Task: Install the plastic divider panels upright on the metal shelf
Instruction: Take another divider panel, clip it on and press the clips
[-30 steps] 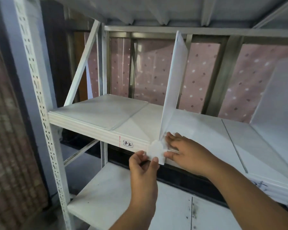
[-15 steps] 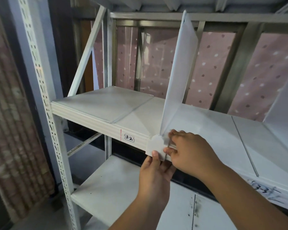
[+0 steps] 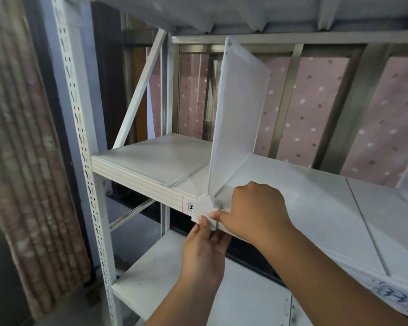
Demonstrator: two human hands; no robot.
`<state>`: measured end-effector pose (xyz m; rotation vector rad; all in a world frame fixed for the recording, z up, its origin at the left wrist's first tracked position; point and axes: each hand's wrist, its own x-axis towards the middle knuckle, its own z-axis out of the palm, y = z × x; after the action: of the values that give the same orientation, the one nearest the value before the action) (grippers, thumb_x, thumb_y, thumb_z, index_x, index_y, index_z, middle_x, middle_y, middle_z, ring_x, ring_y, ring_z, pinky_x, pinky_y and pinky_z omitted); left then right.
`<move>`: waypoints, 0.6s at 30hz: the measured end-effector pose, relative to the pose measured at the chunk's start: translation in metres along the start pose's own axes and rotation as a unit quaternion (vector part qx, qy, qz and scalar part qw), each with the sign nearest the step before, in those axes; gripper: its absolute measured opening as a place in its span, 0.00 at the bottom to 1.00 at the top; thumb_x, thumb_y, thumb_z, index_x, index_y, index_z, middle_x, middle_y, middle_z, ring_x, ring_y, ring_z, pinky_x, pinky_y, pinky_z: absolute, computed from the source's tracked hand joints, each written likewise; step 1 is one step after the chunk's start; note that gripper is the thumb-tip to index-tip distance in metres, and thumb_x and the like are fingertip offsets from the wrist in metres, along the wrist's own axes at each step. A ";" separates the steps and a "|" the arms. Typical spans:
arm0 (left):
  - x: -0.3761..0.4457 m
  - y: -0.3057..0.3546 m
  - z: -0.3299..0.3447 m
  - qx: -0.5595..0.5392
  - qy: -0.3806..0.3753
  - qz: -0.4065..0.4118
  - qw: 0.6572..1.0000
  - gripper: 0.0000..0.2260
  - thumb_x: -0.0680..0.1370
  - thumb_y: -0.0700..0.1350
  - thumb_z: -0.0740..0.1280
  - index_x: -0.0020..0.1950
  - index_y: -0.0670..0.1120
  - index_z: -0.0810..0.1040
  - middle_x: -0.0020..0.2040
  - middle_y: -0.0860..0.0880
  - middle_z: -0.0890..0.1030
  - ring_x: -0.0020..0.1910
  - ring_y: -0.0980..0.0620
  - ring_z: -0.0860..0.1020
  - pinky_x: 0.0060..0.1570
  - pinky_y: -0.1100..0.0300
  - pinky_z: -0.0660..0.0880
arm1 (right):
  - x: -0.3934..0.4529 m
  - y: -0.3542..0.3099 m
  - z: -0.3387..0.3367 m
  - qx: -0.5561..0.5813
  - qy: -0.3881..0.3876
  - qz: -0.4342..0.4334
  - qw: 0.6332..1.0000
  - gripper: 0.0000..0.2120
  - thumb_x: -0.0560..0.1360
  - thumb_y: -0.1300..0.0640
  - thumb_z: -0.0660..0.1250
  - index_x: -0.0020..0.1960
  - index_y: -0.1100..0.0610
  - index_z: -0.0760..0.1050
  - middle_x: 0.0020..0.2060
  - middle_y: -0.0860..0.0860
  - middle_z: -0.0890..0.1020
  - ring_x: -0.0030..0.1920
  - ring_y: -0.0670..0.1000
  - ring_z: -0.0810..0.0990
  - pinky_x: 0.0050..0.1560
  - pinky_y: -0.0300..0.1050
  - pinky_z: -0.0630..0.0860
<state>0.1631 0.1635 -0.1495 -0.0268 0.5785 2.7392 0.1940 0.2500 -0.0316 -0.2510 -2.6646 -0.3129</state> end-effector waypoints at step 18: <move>0.022 0.027 -0.015 0.037 0.004 -0.016 0.999 0.21 0.86 0.53 0.62 0.68 0.39 0.81 0.60 0.39 0.88 0.56 0.42 0.88 0.50 0.48 0.87 | 0.023 -0.042 -0.002 -0.035 -0.154 0.126 0.979 0.44 0.62 0.16 0.54 0.48 0.56 0.76 0.44 0.56 0.80 0.48 0.62 0.83 0.53 0.58 0.80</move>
<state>0.1329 0.1419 -0.1546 -0.0284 0.6769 2.6865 0.1656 0.2124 -0.0268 -0.7045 -2.8813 -0.3068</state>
